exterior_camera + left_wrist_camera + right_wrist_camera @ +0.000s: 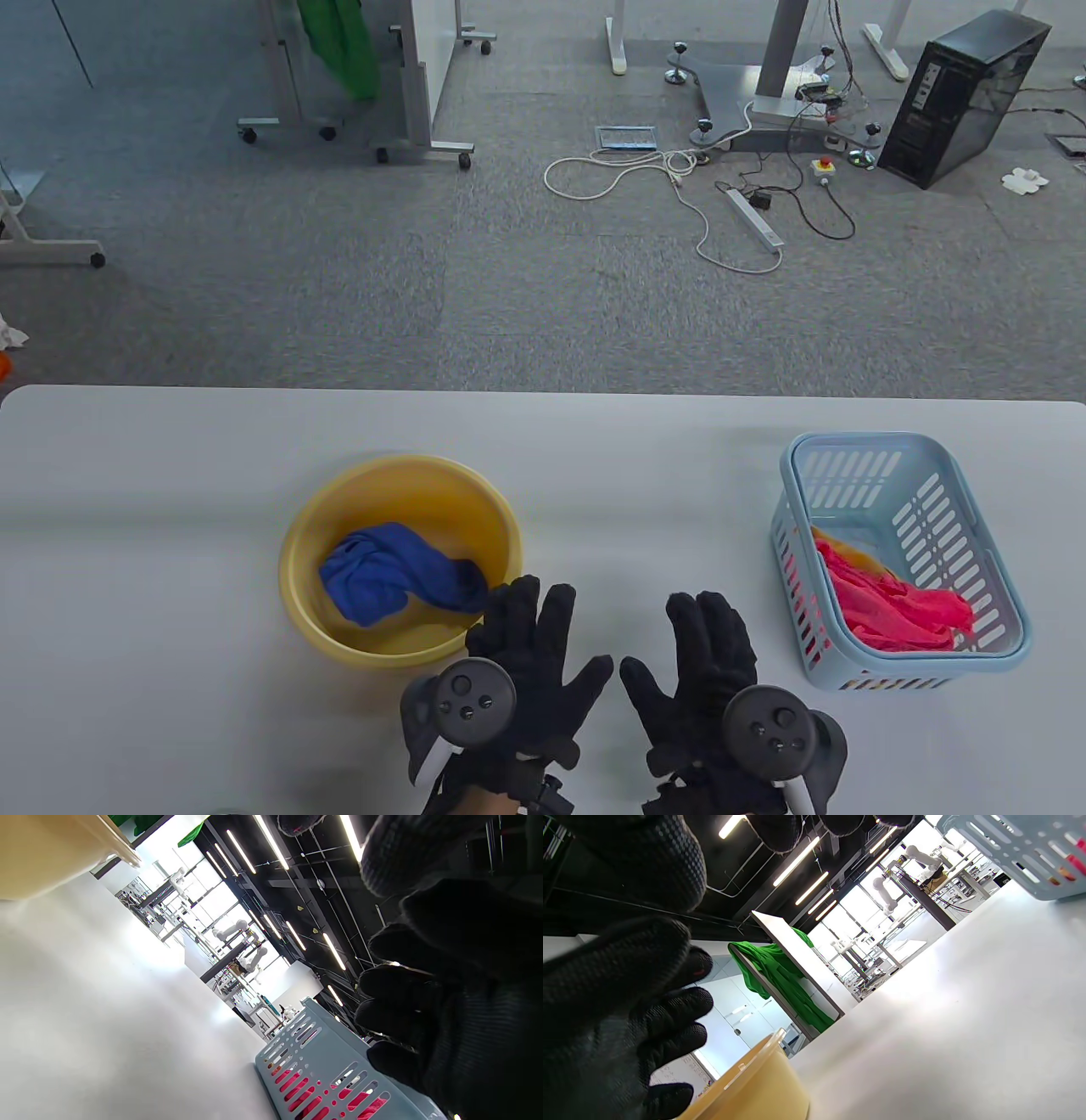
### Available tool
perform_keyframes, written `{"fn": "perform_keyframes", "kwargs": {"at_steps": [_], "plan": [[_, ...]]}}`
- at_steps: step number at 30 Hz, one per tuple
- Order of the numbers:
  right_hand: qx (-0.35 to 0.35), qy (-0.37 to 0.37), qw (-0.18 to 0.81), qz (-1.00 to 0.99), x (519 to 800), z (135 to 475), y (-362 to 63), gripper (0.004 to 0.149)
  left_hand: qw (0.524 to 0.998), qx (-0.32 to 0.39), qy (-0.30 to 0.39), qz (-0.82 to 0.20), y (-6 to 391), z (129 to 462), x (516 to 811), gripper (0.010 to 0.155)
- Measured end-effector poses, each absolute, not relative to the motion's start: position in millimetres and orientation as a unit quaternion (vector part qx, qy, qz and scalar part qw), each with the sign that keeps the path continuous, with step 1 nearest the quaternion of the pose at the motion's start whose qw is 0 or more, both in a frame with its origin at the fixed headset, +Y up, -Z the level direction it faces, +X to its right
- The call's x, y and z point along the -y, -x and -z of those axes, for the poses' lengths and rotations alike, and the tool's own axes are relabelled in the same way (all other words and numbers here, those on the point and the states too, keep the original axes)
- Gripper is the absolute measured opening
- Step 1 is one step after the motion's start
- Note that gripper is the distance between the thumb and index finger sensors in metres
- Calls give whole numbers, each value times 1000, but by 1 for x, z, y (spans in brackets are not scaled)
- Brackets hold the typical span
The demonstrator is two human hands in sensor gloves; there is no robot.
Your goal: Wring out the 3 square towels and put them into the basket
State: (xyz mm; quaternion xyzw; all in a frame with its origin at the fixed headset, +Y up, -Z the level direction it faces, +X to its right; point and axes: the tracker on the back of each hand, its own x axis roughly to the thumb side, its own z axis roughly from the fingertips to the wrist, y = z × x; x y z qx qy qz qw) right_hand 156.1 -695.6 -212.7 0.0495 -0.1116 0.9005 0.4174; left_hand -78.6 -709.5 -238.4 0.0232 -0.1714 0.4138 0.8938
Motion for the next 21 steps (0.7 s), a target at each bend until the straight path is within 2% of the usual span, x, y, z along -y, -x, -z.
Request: {"fn": "perform_keyframes", "kwargs": {"at_steps": [2,4,9,13,21], "plan": [[115,-49,428,-895,693,211,-159,87,897,183,-27,-400,76,238,707,81],[115,-52,429,-895,692,210,-160,87,900,211,-61,-376,75,239,701,78],[144,-53,454,-878,686,206,-166,86,919,219,-64,-320,88,248,678,78],[147,-52,459,-874,684,205,-170,85,932,198,-69,-295,112,259,659,77],[139,-54,482,-864,681,204,-172,85,971,118,-14,-207,156,292,641,75]]}}
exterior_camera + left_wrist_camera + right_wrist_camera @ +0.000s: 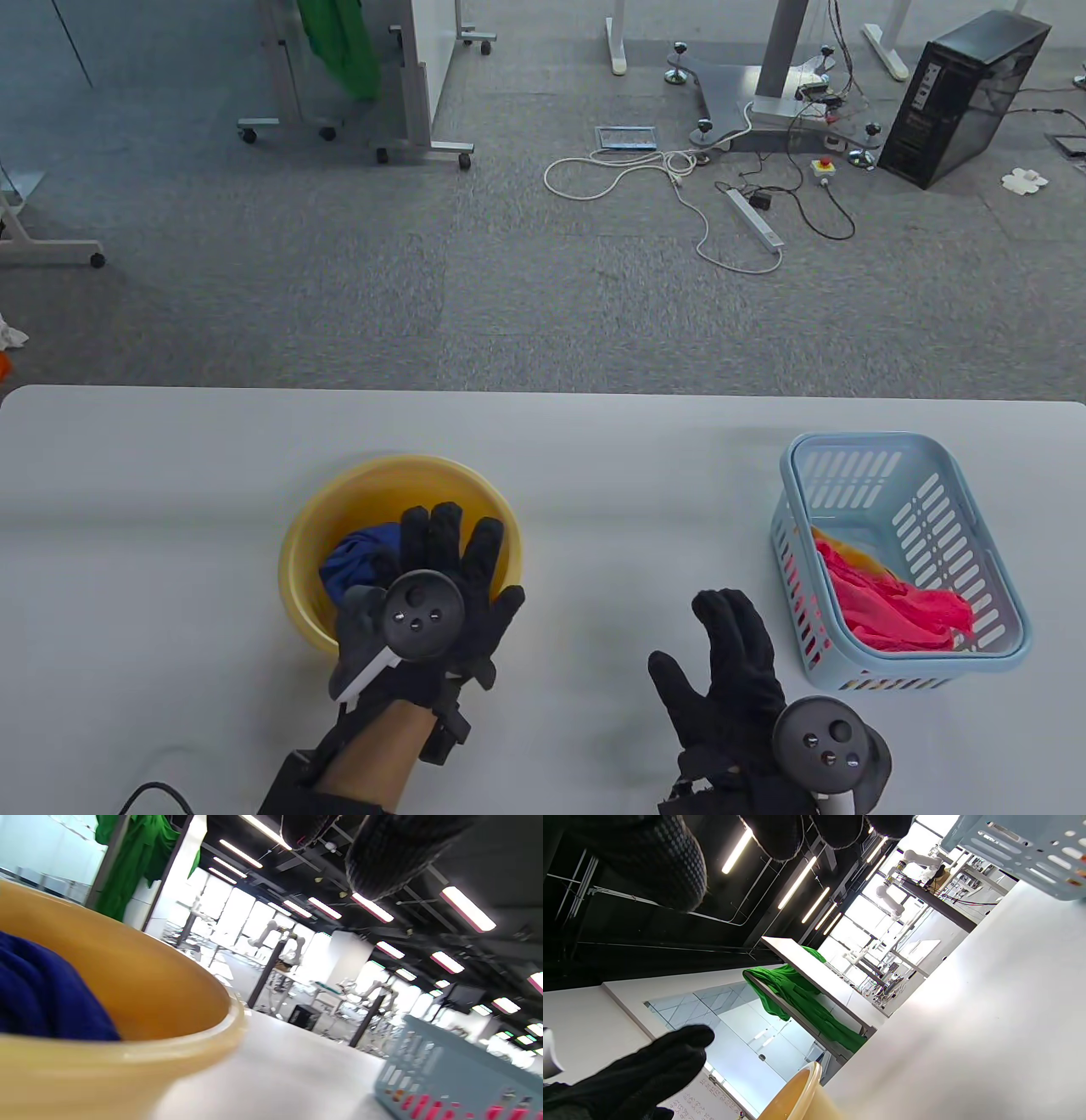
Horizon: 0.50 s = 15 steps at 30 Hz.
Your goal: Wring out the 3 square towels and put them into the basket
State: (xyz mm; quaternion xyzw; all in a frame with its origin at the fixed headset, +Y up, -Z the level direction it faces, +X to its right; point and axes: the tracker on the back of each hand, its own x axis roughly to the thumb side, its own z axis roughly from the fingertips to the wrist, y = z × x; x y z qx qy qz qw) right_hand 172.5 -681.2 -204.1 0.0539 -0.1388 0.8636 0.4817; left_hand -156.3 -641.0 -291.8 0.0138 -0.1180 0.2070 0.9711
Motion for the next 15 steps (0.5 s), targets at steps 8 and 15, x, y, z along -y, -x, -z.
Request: {"fn": "perform_keyframes", "kwargs": {"at_steps": [8,15], "plan": [[126,-56,489,-861,684,206,-172,85,993,28,79,-87,194,325,641,78],[122,-54,495,-859,683,207,-177,84,991,-9,126,-47,198,344,661,82]]}}
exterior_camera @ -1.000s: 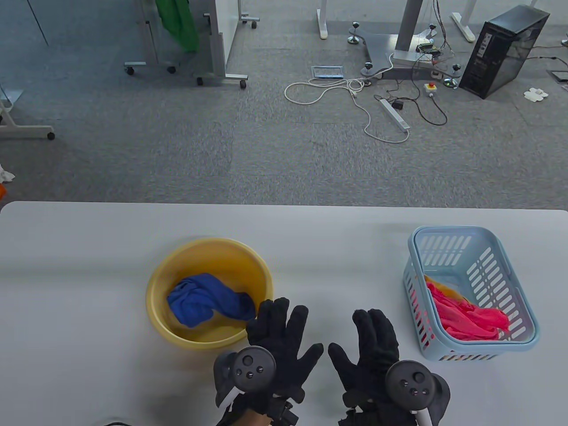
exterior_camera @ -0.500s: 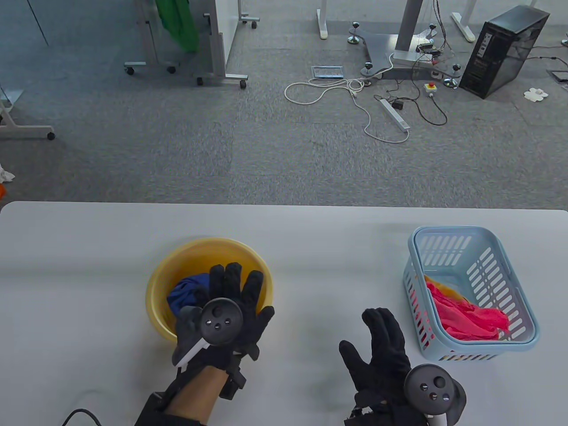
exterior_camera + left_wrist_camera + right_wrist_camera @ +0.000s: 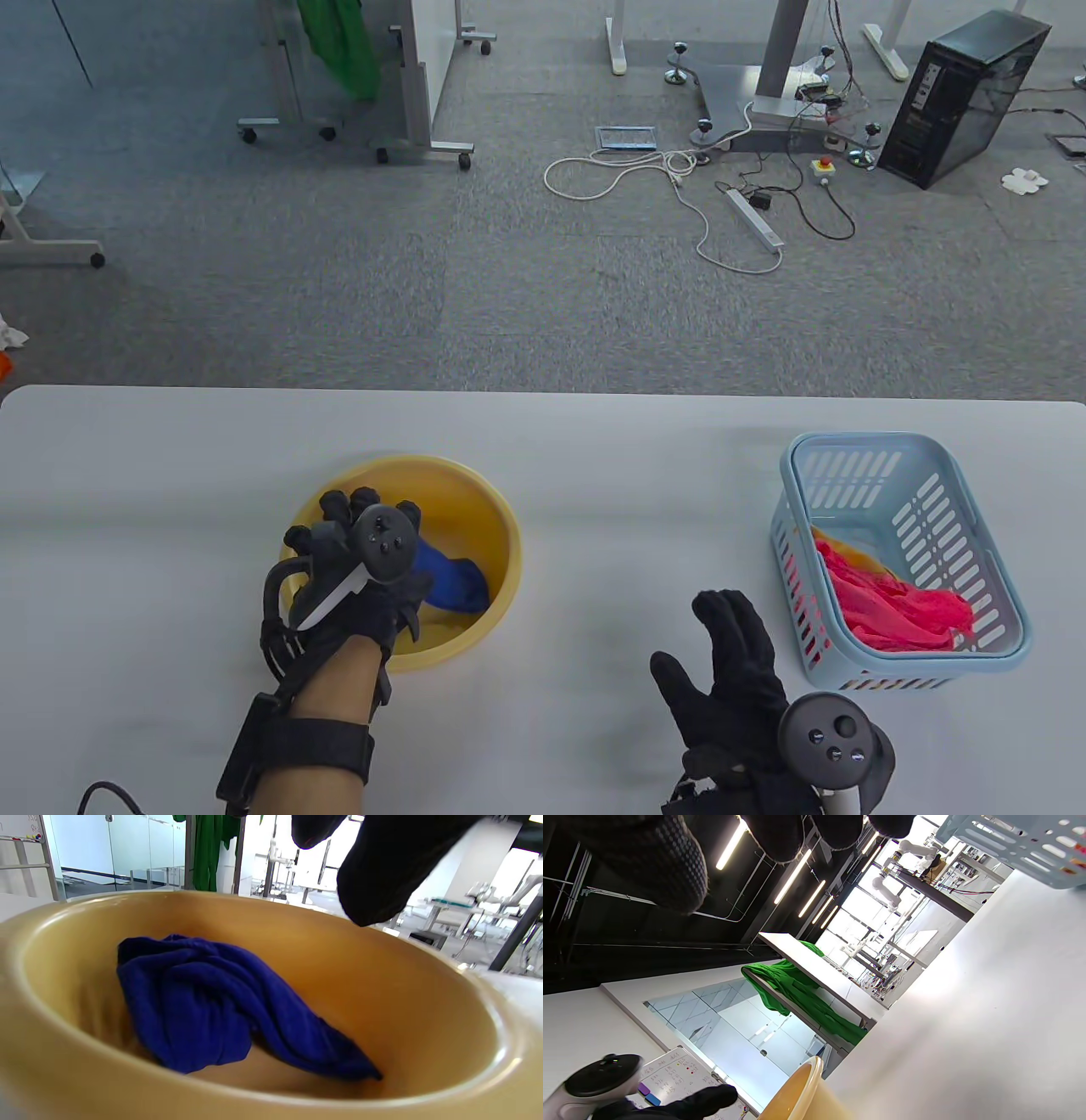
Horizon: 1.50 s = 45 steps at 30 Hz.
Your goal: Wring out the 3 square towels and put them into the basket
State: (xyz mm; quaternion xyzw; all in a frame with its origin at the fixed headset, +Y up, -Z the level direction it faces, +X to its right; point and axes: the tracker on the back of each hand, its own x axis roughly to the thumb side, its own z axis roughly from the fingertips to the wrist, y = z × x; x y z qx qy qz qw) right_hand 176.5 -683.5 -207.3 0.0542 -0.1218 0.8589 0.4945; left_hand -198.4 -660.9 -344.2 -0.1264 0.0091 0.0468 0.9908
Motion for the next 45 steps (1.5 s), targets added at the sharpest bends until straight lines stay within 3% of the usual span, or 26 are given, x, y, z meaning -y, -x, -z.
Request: {"fn": "perform_keyframes", "kwargs": {"at_steps": [6,10,13,19,24,31,39,45], "plan": [[122,-58,492,-860,679,206,-181,84,987,3,163,4,173,366,672,82],[111,-58,514,-849,680,207,-184,84,985,65,154,52,149,375,681,77],[111,-58,514,-848,680,207,-184,84,978,61,186,76,140,380,690,77],[112,-61,519,-845,678,205,-184,84,953,11,280,118,134,396,714,94],[107,-56,524,-843,680,207,-187,84,930,11,333,155,131,402,729,95],[106,-54,524,-843,680,206,-186,84,927,-5,337,165,132,403,730,84],[97,-56,528,-842,681,207,-183,84,938,17,300,173,133,399,724,52],[94,-58,528,-842,682,208,-181,84,952,10,260,158,141,396,714,55]]}}
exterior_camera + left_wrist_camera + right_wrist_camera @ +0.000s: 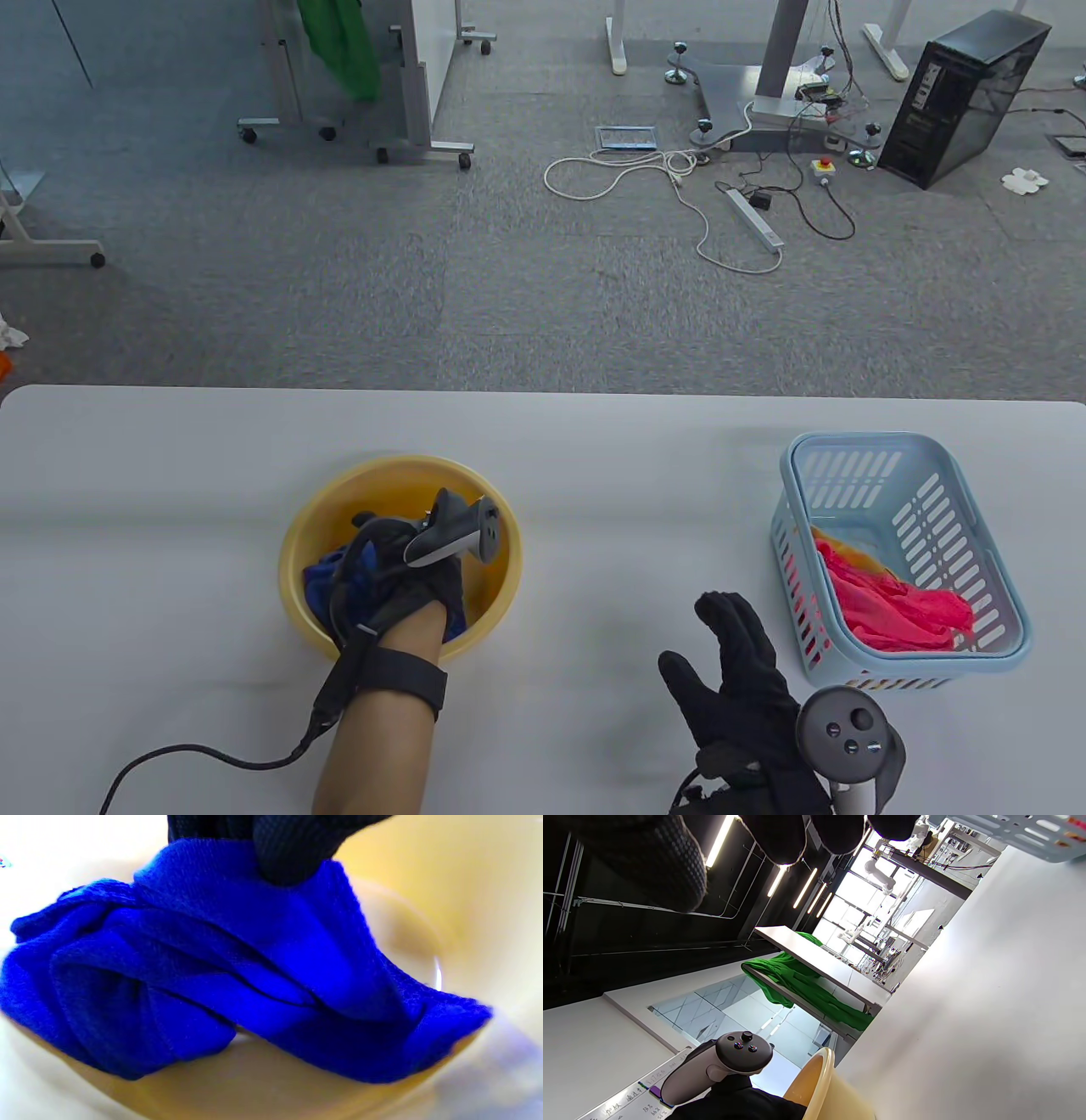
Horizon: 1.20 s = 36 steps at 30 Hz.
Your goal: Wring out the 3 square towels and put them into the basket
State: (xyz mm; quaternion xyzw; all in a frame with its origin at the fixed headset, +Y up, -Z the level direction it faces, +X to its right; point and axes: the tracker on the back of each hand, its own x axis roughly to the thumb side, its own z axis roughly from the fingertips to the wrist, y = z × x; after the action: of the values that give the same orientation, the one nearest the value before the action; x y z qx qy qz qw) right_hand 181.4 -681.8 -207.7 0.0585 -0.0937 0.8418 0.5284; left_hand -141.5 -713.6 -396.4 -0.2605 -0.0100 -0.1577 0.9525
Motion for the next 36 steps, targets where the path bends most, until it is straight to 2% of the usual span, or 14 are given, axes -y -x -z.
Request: {"fn": "perform_keyframes", "kwargs": {"at_steps": [6,12,19,27,36], "plan": [[93,-57,535,-838,682,209,-184,81,966,0,232,117,155,389,693,54],[92,-61,538,-836,681,208,-183,79,973,-10,216,86,172,379,672,45],[90,-68,540,-834,680,206,-180,80,993,-11,120,21,192,363,643,43],[89,-70,548,-829,679,205,-183,79,972,-95,59,-205,223,351,599,44],[73,-77,558,-823,680,206,-179,77,927,-122,14,-356,229,335,558,44]]}}
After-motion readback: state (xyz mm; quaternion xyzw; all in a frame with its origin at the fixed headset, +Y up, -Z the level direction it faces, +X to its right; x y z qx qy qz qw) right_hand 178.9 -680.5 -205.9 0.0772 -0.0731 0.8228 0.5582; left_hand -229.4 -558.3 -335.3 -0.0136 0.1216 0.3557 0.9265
